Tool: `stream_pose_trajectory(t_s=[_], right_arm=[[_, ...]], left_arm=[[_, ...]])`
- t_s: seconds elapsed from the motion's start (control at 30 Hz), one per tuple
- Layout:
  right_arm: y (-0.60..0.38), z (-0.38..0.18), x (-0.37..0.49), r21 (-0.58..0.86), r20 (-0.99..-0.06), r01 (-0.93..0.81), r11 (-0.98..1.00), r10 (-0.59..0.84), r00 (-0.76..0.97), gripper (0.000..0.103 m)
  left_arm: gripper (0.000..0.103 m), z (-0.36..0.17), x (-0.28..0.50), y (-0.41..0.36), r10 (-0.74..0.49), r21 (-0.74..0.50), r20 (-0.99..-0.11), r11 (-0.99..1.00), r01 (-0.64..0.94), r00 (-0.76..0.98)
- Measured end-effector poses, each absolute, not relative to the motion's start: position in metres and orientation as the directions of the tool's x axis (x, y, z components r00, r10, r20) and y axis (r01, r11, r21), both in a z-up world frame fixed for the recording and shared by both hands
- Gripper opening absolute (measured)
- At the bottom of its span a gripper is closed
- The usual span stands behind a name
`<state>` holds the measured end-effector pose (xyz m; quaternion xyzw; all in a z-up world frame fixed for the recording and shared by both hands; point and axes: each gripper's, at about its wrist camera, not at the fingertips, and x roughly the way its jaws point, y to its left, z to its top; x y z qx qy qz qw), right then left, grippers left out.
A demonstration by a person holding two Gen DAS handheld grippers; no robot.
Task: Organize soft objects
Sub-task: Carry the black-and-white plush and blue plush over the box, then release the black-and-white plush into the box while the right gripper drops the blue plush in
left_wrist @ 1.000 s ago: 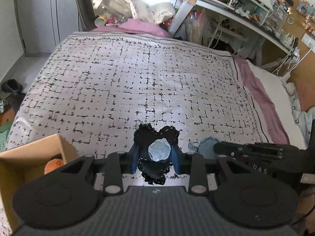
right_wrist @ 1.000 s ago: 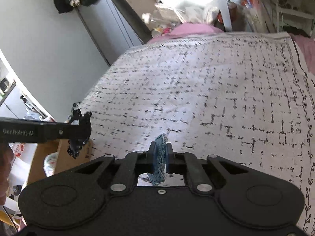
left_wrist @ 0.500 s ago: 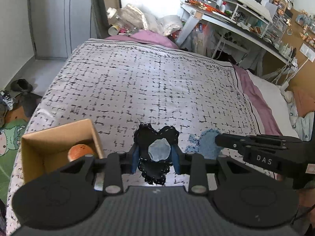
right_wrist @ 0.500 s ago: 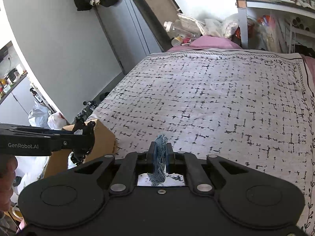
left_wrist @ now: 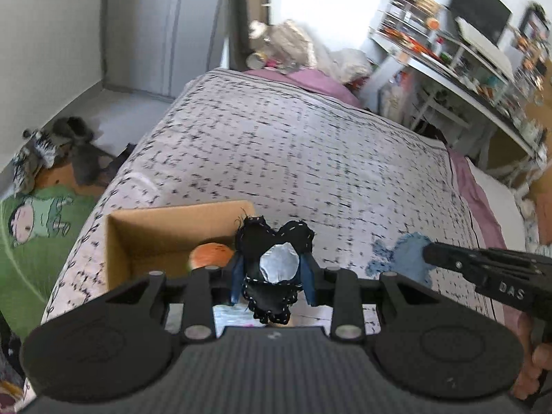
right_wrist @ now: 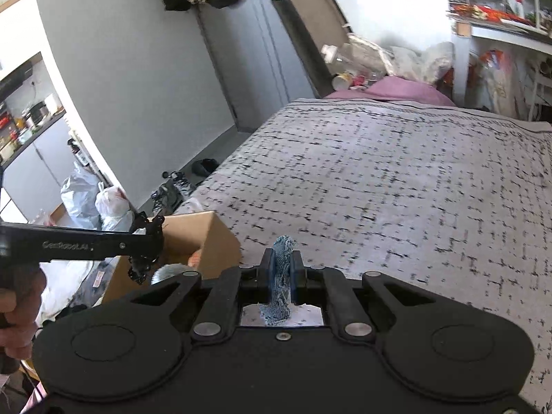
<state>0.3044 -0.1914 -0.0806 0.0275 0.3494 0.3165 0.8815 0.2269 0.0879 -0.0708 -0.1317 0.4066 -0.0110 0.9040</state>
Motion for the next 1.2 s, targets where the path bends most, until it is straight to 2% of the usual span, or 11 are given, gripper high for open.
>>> stream_pose_trajectory(t_s=[0.53, 0.73, 0.9, 1.2], right_arm=[[-0.132, -0.073, 0.307, 0.219, -0.619, -0.592, 0.775, 0.58, 0.53, 0.008], [-0.104, -0.068, 0.31, 0.2, -0.616, -0.619, 0.759, 0.589, 0.523, 0.009], [-0.085, -0.068, 0.317, 0.219, -0.611, -0.63, 0.745, 0.608, 0.506, 0.008], [-0.049, -0.071, 0.321, 0.236, -0.616, -0.657, 0.716, 0.633, 0.469, 0.009]], left_arm=[[0.033, -0.096, 0.229, 0.159, -0.075, -0.278, -0.738, 0.94, -0.2, 0.67], [0.041, -0.112, 0.233, 0.173, -0.08, -0.307, -0.743, 0.923, -0.232, 0.664], [0.053, -0.112, 0.228, 0.181, -0.078, -0.323, -0.737, 0.913, -0.248, 0.671], [0.058, -0.106, 0.212, 0.195, -0.066, -0.334, -0.726, 0.904, -0.267, 0.685]])
